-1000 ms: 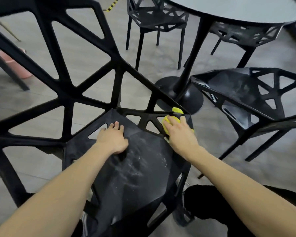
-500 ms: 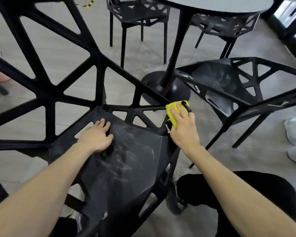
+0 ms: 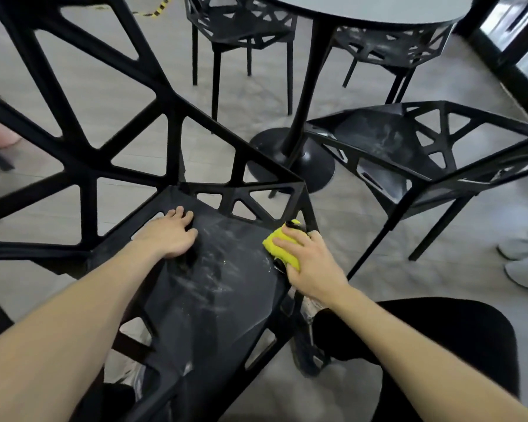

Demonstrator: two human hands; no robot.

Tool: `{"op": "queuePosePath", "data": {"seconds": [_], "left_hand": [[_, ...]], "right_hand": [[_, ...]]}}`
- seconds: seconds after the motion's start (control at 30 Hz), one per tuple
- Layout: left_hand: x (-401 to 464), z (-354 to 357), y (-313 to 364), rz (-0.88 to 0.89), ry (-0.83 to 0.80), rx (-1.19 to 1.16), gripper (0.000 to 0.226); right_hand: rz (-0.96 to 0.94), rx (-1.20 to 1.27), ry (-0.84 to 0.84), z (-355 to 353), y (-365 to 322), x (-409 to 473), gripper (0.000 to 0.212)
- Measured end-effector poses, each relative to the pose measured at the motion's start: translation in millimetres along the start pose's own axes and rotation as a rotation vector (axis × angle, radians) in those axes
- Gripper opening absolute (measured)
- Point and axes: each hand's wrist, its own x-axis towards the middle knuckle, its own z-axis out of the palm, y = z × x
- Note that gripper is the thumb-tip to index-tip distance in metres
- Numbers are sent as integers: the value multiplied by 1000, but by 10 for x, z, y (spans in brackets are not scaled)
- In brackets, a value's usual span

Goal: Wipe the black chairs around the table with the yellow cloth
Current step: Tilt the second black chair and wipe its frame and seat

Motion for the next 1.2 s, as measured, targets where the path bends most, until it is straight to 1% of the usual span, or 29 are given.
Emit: {"op": "queuePosePath", "data": {"seconds": [0.07,0.1,0.17,0.2,0.27,0.3,0.33,0.37,0.4,0.47,0.5,0.57,0.6,0.63,0.7,0.73,0.8,0.87,0.97,1.07,1.1,1.17,1.2], "left_hand": [[-98,-151,36,-10,-57,-10,74],[-174,-226,84,-2,-80,-15,75],[-381,-372,263,84,-54,-67,73],[-496,-420,373,150,-7,-140,74],[-701,-474,581,298,62,-423,86],[-810,-490,669,373,65,-576,93],[-897,-505,724,426,51,-679,95],[-982,-522,767,472,50,-726,88],[-1083,-527,790,501,66,-734,76],[-1292,-533,846,520,139,-776,48],[-1388,-530,867,508,169,-835,39],[-1526,-504,924,496,211,-936,37],[-1570,-487,960,491,233,-945,36],[-1605,-461,1012,490,254,-940,31],[-1640,-392,1083,495,284,-886,11],[-1643,-354,1100,503,299,-843,9],[-1654,-268,1096,511,301,-749,5],[-1665,-209,1012,494,301,-658,15],[-1623,-61,768,368,341,-608,18],[-1577,118,577,297,335,-659,19],[-1570,137,558,294,340,-707,26],[-1588,89,592,318,363,-855,53],[-1589,35,630,341,376,-918,62]], "right_hand": [[99,153,-48,-311,51,120,72],[168,221,-28,-452,43,144,70],[204,272,36,-731,-49,134,54],[182,297,54,-829,-102,111,45],[113,364,38,-979,-253,65,35],[72,392,23,-1025,-331,42,32],[34,409,17,-1061,-387,33,30],[7,411,19,-1098,-445,15,28],[-17,401,24,-1131,-503,-14,28],[-59,371,22,-1199,-585,-81,27],[-67,360,16,-1225,-612,-119,25],[-58,368,10,-1242,-663,-204,25],[-34,398,7,-1232,-696,-250,24],[-1,440,5,-1201,-729,-293,28],[67,461,9,-1077,-772,-370,42],[93,423,21,-995,-768,-386,40],[137,348,20,-867,-727,-401,29],[180,265,-2,-858,-682,-347,26],[221,130,64,-980,-651,-131,37],[207,229,83,-1066,-685,47,34],[177,279,55,-1046,-707,72,37],[82,396,-1,-962,-769,52,56],[30,444,-16,-914,-811,13,67]]}}
